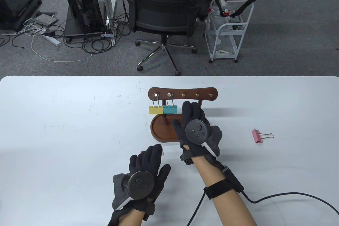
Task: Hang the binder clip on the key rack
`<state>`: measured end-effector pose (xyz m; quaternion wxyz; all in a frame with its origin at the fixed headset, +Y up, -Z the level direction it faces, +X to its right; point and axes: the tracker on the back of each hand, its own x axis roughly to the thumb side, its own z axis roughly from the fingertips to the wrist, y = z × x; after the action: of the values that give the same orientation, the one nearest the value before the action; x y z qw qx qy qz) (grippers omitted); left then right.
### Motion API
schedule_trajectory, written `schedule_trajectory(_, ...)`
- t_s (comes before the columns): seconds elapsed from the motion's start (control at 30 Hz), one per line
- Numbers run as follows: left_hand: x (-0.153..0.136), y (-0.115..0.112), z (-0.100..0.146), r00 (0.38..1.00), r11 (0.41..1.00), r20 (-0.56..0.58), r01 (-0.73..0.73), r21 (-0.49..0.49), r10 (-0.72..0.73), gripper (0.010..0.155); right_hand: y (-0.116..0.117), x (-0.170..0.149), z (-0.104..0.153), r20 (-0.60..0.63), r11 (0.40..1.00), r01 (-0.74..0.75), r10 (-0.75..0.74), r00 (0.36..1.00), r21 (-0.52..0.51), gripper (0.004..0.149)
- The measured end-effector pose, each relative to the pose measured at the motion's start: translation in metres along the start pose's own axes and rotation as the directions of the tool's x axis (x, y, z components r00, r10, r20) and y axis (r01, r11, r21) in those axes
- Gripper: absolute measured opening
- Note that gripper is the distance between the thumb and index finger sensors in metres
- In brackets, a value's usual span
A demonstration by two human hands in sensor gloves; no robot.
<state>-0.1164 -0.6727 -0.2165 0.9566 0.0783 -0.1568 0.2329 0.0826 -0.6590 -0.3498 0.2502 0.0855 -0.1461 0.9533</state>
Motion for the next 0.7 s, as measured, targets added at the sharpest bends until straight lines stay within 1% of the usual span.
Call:
schedule_trajectory(0.23, -0.001, -0.001, 0.0, 1.0, 1.0, 0.003, -0.01, -0.011, 0.01, 0.076, -0.027, -0.004, 0.021, 0.028, 1.0, -0.008, 0.008, 1.0, -0.007, 0.081)
schedule_trajectory(0.33, -0.001, -0.001, 0.0, 1.0, 1.0, 0.001, -0.008, -0.017, 0.008, 0.075, -0.038, -0.006, 0.033, 0.048, 1.0, -0.019, 0.019, 0.999, 0.001, 0.081)
schedule_trajectory(0.5, 0.0, -0.002, 0.0, 1.0, 1.0, -0.001, -0.009, -0.027, 0.009, 0.076, -0.049, -0.013, 0.055, 0.075, 0.998, -0.05, 0.048, 0.996, 0.024, 0.081)
schedule_trajectory(0.7, -0.001, -0.004, -0.002, 1.0, 0.999, -0.001, -0.012, -0.032, 0.012, 0.076, -0.053, -0.02, 0.085, 0.085, 0.997, -0.061, 0.058, 0.995, 0.043, 0.081)
